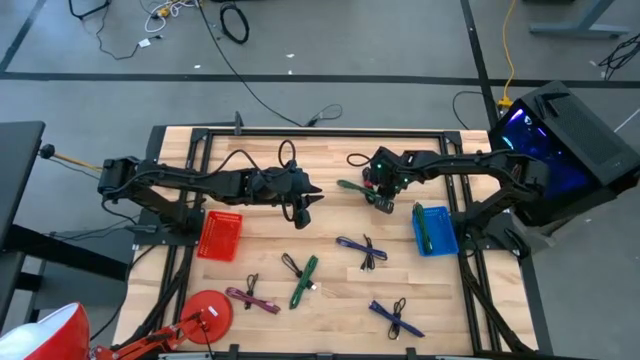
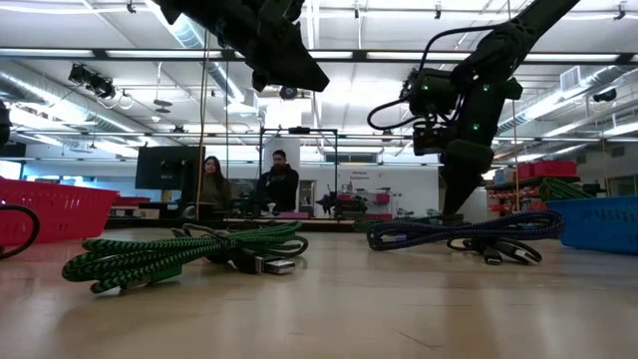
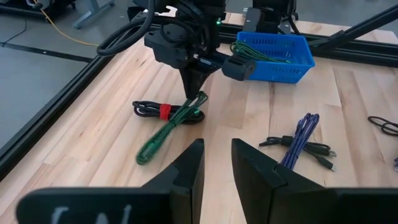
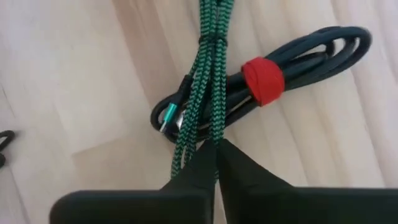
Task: Pick & Place USB Port
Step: Put the top green charger cable into the blue bin, then put the black charger cable into the red bin
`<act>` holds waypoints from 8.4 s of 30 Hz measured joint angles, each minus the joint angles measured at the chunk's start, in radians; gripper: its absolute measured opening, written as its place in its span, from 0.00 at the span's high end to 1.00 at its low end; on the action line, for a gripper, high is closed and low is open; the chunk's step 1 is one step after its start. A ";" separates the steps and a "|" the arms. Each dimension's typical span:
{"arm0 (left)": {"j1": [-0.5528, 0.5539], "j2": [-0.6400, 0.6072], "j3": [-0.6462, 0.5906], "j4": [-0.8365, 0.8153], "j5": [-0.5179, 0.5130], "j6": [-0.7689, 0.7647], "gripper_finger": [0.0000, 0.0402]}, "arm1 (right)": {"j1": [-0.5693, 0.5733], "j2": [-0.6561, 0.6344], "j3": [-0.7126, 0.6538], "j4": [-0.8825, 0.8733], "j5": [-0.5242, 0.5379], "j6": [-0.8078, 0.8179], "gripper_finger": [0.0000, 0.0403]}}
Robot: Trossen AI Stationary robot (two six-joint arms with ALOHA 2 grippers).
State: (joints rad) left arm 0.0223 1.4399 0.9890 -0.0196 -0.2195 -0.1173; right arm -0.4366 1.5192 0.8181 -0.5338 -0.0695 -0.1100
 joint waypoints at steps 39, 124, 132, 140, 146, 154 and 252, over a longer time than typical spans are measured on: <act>0.000 0.000 0.000 -0.099 -0.004 -0.011 0.79 | 0.583 -0.958 -0.052 -0.480 0.465 0.863 1.00; 0.000 0.000 0.000 -0.136 -0.004 -0.055 0.79 | 1.499 -0.027 0.049 -0.998 0.441 2.255 1.00; 0.000 0.000 0.000 -0.135 -0.004 -0.055 0.79 | 1.499 -0.016 0.048 -0.988 0.477 2.249 1.00; 0.000 0.000 0.000 -0.135 -0.004 -0.055 0.79 | 1.500 -0.016 0.048 -0.974 0.480 2.240 0.97; 0.000 0.000 0.000 -0.135 -0.004 -0.055 0.79 | 1.500 -0.016 0.029 -0.972 0.471 2.233 0.90; 0.000 0.000 0.000 -0.135 -0.004 -0.055 0.79 | 1.497 -0.017 0.023 -0.975 0.491 2.229 0.72; -0.005 0.000 0.000 -0.056 0.041 -0.072 0.79 | -0.083 0.122 0.023 0.179 -0.053 0.129 0.40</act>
State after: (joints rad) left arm 0.0174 1.4399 0.9894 -0.0757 -0.1787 -0.1894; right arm -0.5200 1.6417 0.8410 -0.3551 -0.1228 0.0188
